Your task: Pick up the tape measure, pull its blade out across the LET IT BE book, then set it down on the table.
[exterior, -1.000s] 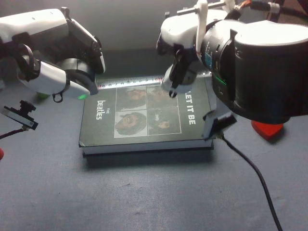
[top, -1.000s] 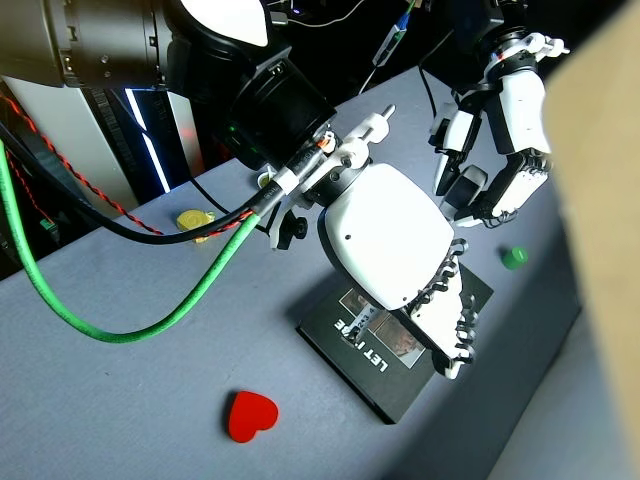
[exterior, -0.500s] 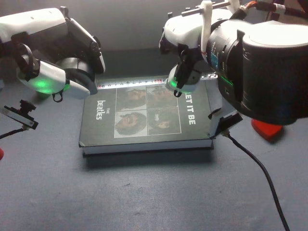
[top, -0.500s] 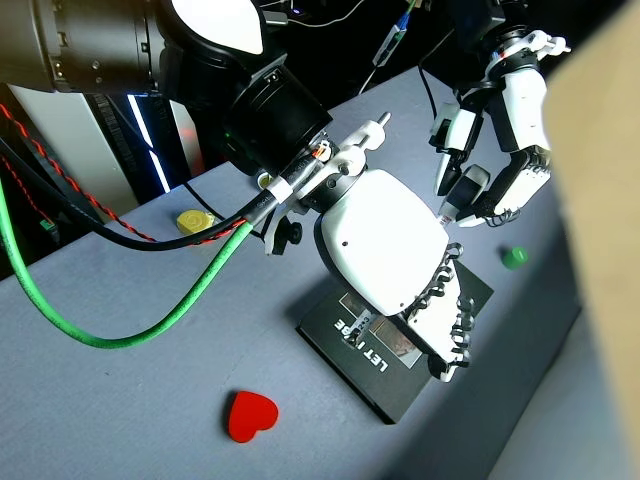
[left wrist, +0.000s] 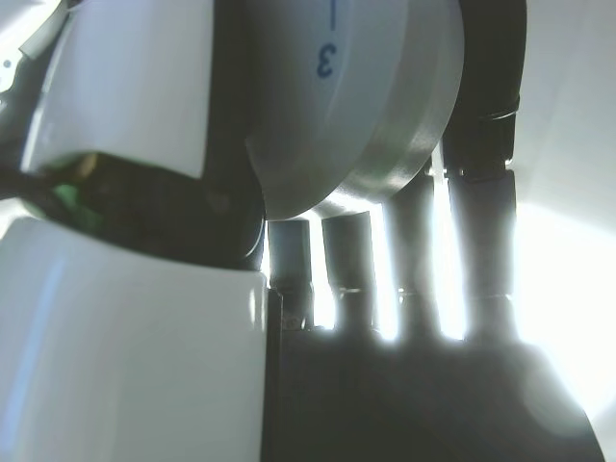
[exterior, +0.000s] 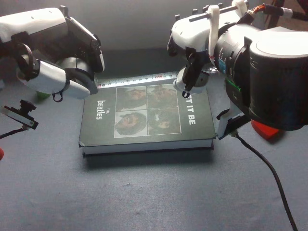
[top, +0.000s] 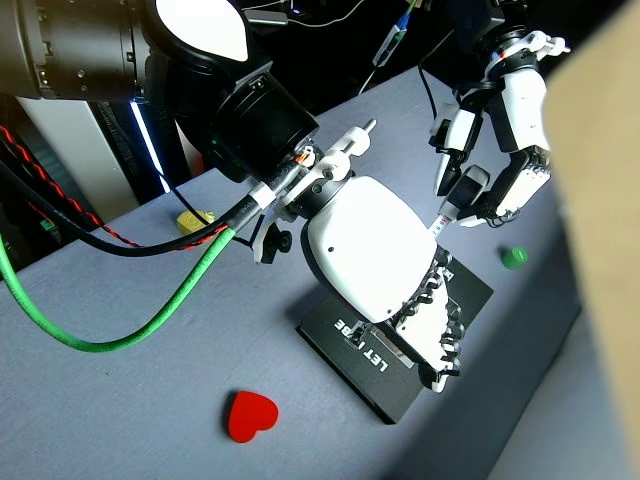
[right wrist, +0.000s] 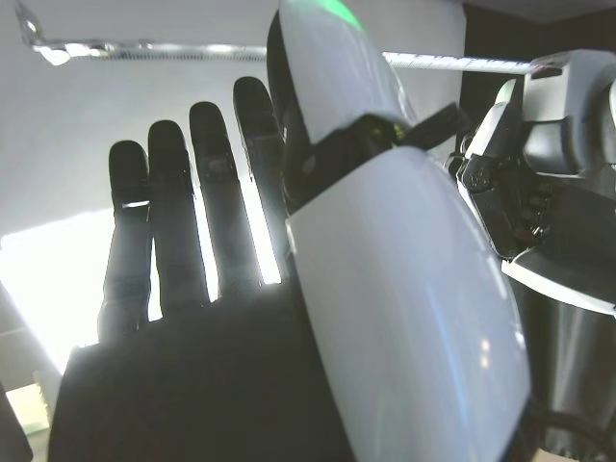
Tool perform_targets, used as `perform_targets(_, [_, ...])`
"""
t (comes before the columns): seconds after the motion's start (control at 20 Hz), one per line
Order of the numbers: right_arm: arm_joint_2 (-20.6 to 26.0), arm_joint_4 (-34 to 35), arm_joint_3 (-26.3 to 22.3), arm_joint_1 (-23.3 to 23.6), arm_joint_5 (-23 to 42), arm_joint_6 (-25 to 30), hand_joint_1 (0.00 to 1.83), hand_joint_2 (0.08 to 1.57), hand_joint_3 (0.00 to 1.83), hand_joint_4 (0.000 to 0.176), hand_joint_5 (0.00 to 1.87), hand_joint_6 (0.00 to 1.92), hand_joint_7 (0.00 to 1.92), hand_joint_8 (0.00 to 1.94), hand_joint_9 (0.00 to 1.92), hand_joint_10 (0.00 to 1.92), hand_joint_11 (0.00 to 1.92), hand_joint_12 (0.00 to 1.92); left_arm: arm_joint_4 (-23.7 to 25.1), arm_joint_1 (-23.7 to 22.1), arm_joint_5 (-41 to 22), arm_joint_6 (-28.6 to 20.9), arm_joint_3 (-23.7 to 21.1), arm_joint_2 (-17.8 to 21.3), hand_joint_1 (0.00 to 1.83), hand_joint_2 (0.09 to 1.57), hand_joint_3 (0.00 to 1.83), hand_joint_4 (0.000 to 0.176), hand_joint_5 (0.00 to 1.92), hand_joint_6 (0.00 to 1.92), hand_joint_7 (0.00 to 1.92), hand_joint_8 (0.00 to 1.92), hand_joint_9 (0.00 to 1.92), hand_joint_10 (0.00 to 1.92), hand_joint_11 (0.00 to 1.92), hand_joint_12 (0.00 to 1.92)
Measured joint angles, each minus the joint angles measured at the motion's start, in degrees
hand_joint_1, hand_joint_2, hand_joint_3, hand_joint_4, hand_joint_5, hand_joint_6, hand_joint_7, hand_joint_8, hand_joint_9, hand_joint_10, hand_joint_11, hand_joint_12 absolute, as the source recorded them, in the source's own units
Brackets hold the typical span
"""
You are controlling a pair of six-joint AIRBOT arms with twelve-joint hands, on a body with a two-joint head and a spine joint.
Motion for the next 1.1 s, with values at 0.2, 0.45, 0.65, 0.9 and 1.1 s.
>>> perform_targets(0.2, [0.2, 0.0, -0.2, 0.0, -0.1, 0.0, 1.0, 1.15, 0.0, 0.0, 0.52, 0.01, 0.38, 0.0, 0.3, 0.0, 0.0, 0.69, 0.0, 0.0, 0.0, 0.0, 0.0, 0.0, 1.39, 1.08, 0.0, 0.0, 0.91, 0.84, 1.13, 0.74, 1.03, 1.09, 1.12, 0.88])
perform_targets(0.45, [0.2, 0.0, -0.2, 0.0, 0.0, -0.1, 0.99, 1.15, 0.0, 0.0, 0.56, 0.02, 0.39, 0.0, 0.31, 0.0, 0.0, 0.73, 0.0, 0.1, 0.0, 0.0, 0.0, 0.0, 1.39, 1.07, 0.0, 0.0, 0.93, 0.82, 1.13, 0.72, 1.09, 1.03, 1.14, 0.87])
perform_targets(0.65, [0.4, 0.0, -0.2, 0.0, -0.1, -0.2, 0.99, 1.15, 0.0, 0.0, 0.49, 0.01, 0.4, 0.01, 0.32, 0.01, 0.0, 0.74, 0.0, 0.1, -0.2, 0.0, 0.0, 0.0, 1.39, 1.07, 0.0, 0.0, 0.93, 0.82, 1.15, 0.69, 1.06, 1.07, 1.12, 0.87])
perform_targets(0.9, [0.4, 0.0, -0.2, 0.0, -0.1, -0.2, 0.98, 1.15, 0.0, 0.0, 0.53, 0.01, 0.44, 0.0, 0.36, 0.01, 0.0, 0.78, 0.0, 0.1, -0.3, 0.0, 0.0, 0.0, 1.39, 1.07, 0.0, 0.0, 0.92, 0.83, 1.14, 0.72, 1.05, 1.08, 1.13, 0.89])
perform_targets(1.1, [0.4, 0.0, -0.2, 0.0, -0.1, -0.2, 0.98, 1.15, 0.0, 0.0, 0.51, 0.0, 0.45, 0.0, 0.37, 0.0, 0.0, 0.79, 0.0, 0.1, -0.4, -0.1, 0.3, 0.0, 1.39, 1.07, 0.0, 0.0, 0.94, 0.81, 1.14, 0.7, 1.06, 1.07, 1.13, 0.9])
